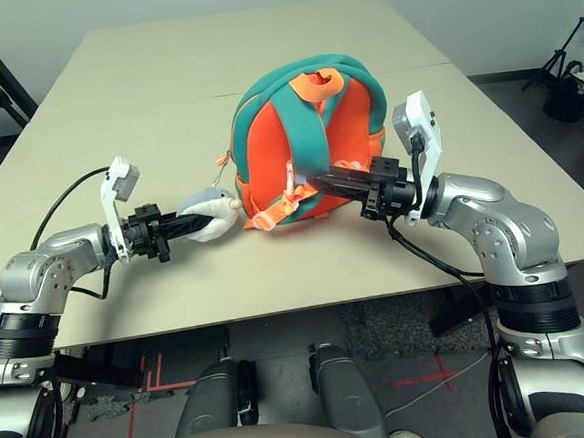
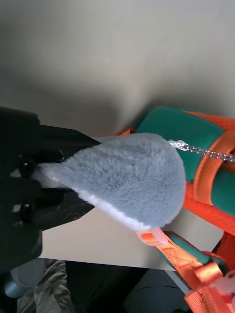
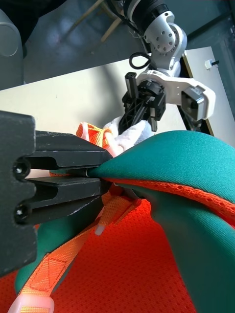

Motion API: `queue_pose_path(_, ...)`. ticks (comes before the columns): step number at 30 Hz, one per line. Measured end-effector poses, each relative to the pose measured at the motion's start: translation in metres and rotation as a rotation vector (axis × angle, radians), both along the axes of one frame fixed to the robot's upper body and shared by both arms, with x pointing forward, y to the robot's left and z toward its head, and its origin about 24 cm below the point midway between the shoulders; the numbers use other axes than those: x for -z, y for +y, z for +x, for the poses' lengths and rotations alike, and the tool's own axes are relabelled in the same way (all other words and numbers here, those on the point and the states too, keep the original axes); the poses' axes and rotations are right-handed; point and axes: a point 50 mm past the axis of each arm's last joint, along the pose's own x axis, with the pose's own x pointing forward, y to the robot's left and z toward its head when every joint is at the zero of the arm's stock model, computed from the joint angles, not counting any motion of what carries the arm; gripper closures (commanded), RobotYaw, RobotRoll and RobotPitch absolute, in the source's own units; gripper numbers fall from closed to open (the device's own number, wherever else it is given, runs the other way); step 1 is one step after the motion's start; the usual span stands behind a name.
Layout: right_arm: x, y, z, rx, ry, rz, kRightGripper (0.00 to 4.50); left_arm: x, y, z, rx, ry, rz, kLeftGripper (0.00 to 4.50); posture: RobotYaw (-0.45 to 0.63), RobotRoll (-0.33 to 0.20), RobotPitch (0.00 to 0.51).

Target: Put the pencil case into the backpack and zip it.

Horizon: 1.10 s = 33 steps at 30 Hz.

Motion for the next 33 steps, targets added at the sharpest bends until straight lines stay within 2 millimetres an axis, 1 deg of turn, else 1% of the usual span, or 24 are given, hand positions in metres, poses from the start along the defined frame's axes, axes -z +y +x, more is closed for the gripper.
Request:
queue_pose_path(3, 0.0, 0.001, 0.0, 0.002, 0.001, 0.005, 4.5, 0.005, -0.001, 0.0, -0.005, 0.012, -0.007, 4.24, -0.09, 0.0, 0.06)
queue_pose_path(5, 0.001, 0.001, 0.0, 0.003, 0.001, 0.007, 4.5, 0.007, 0.0, 0.0, -0.012, 0.021, -0.002, 3.48, -0.09, 0.0, 0.06)
queue_pose_path(6, 0.001, 0.001, 0.0, 0.003, 0.001, 0.007, 4.5, 0.009, 0.001, -0.001, -0.014, 0.024, 0.0, 3.23, -0.09, 0.0, 0.06)
queue_pose_path(10, 0.0, 0.001, 0.0, 0.003, 0.001, 0.005, 4.5, 0.009, 0.01, -0.003, -0.042, 0.032, 0.012, 1.55, -0.09, 0.0, 0.065)
queue_pose_path(13, 0.0, -0.001, 0.0, 0.003, 0.0, -0.006, 3.58, 0.003, 0.03, -0.005, -0.096, 0.025, 0.047, 0.4, -0.09, 0.0, 0.065)
queue_pose_path(14, -0.001, -0.001, 0.0, -0.002, -0.001, -0.011, 3.21, 0.0, 0.037, -0.005, -0.115, 0.014, 0.062, 0.02, -0.09, 0.0, 0.065)
queue_pose_path(19, -0.003, -0.005, -0.003, -0.028, -0.006, -0.036, 1.32, -0.015, 0.067, -0.01, -0.21, -0.031, 0.092, 0.0, -0.09, 0.0, 0.057)
queue_pose_path(22, -0.007, -0.014, -0.003, -0.037, -0.01, -0.08, 0.16, -0.022, 0.085, -0.016, -0.266, -0.048, 0.123, 0.0, -0.08, 0.0, 0.051)
queue_pose_path(23, -0.009, -0.017, -0.002, -0.037, -0.015, -0.089, 0.07, -0.026, 0.09, -0.017, -0.286, -0.063, 0.131, 0.0, -0.08, 0.0, 0.048)
queue_pose_path(25, -0.012, -0.028, 0.002, -0.01, -0.027, -0.114, 0.07, -0.034, 0.099, -0.017, -0.334, -0.105, 0.136, 0.0, -0.08, 0.0, 0.044)
queue_pose_path(28, -0.012, -0.053, 0.01, 0.077, -0.028, -0.145, 0.07, -0.04, 0.111, -0.02, -0.388, -0.136, 0.159, 0.0, -0.08, 0.0, 0.04)
queue_pose_path(31, -0.013, -0.079, 0.017, 0.179, -0.034, -0.162, 0.07, -0.043, 0.119, -0.02, -0.453, -0.194, 0.193, 0.0, -0.08, 0.0, 0.032)
queue_pose_path(33, -0.013, -0.097, 0.023, 0.262, -0.046, -0.136, 0.07, -0.037, 0.125, -0.017, -0.531, -0.23, 0.199, 0.0, -0.08, 0.0, 0.028)
